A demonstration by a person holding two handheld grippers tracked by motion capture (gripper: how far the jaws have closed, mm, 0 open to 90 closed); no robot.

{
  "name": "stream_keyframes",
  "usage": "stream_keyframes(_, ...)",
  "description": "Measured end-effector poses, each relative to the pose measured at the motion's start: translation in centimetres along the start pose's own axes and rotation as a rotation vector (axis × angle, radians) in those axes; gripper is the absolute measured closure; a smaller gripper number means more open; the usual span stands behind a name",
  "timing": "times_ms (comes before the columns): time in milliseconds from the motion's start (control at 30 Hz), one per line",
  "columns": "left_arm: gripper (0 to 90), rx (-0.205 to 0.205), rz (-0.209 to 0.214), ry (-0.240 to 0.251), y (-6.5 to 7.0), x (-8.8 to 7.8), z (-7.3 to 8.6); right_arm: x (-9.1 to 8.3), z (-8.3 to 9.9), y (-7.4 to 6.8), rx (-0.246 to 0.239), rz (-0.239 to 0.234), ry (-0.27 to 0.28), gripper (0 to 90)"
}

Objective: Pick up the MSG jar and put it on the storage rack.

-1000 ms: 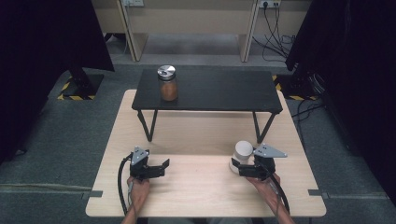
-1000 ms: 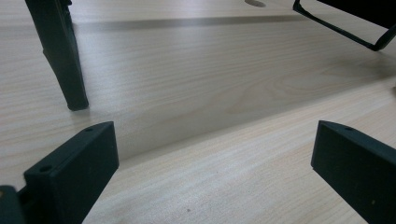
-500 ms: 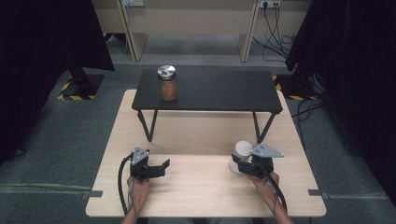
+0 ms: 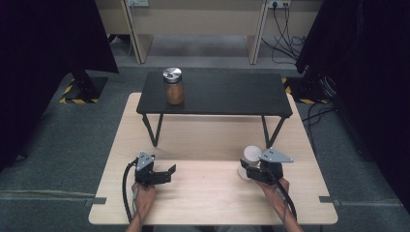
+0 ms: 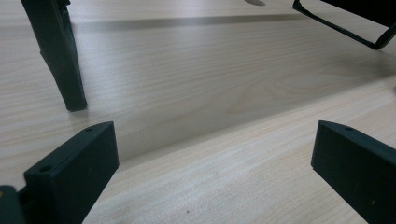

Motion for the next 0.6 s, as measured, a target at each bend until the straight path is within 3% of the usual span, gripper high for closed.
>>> stream_keyframes(600, 0.0, 0.0, 0.0, 0.0, 0.0, 0.0, 0.0, -1.1, -0.4, 0.4, 0.019, 0.012, 0.028, 35.3)
Point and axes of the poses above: each handheld gripper's, and its own axes: x roughly forward along the jaws, z roughly out of its underside, y roughly to its right, the point moved 3 cm from there along x, roughly forward along the jaws, and after that the axes turned 12 degrees about -y, right-handed, at the moved point
